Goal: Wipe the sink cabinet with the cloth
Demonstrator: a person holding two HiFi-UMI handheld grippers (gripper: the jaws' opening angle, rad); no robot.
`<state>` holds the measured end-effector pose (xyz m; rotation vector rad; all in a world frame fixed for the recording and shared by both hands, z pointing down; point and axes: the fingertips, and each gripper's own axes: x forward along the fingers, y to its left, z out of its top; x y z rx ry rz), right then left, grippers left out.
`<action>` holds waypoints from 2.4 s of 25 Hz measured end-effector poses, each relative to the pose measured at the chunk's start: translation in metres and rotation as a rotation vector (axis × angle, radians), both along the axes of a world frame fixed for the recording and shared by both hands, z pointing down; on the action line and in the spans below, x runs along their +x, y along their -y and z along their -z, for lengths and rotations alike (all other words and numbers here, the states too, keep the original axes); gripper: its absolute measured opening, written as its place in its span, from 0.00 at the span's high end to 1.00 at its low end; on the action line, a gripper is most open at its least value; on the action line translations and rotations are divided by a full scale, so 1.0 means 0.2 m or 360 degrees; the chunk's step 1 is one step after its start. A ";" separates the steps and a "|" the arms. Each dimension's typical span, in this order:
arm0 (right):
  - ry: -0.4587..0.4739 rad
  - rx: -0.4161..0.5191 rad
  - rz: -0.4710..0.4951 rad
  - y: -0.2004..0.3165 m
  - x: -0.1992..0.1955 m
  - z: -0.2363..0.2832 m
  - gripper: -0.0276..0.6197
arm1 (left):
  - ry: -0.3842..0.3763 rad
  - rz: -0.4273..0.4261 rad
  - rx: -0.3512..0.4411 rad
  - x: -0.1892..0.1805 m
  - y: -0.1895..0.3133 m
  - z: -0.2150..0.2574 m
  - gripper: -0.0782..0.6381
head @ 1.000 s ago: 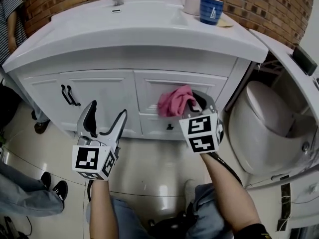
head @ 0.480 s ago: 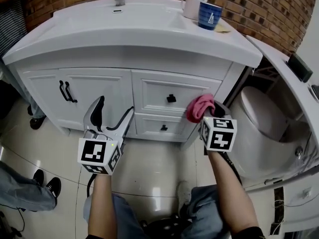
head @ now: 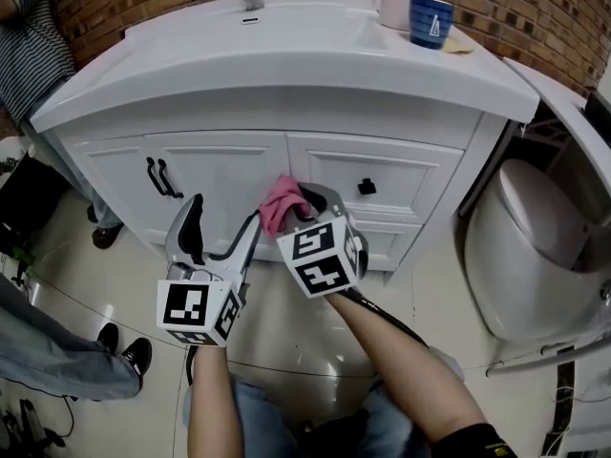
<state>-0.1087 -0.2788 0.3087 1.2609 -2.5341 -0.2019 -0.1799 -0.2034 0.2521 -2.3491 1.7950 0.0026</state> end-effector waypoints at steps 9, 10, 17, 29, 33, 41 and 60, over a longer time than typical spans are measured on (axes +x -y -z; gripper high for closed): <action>-0.0131 0.0024 -0.0104 0.04 0.12 -0.02 0.87 | 0.0045 0.0014 -0.0020 -0.11 0.00 -0.01 0.34; -0.0169 0.0027 -0.0128 0.04 0.20 -0.03 0.87 | 0.0045 -0.0001 -0.0019 -0.09 0.01 -0.01 0.34; -0.0197 -0.0004 -0.0502 -0.02 0.95 0.02 0.87 | 0.0068 -0.0152 0.0000 0.13 0.02 0.02 0.34; 0.0050 -0.0193 -0.0725 0.01 1.27 -0.08 0.87 | 0.0065 -0.0158 0.0002 0.23 0.00 0.02 0.34; 0.0012 -0.0254 -0.0327 -0.02 0.67 -0.18 0.87 | 0.0058 -0.0115 0.0003 0.16 -0.01 0.02 0.34; 0.0188 -0.0363 -0.0038 0.05 -0.02 -0.30 0.87 | 0.0085 -0.0020 -0.0018 0.01 -0.06 0.01 0.34; 0.0476 -0.0497 -0.0992 0.05 1.50 -0.33 0.87 | 0.0073 -0.0194 0.0003 0.27 0.06 0.00 0.34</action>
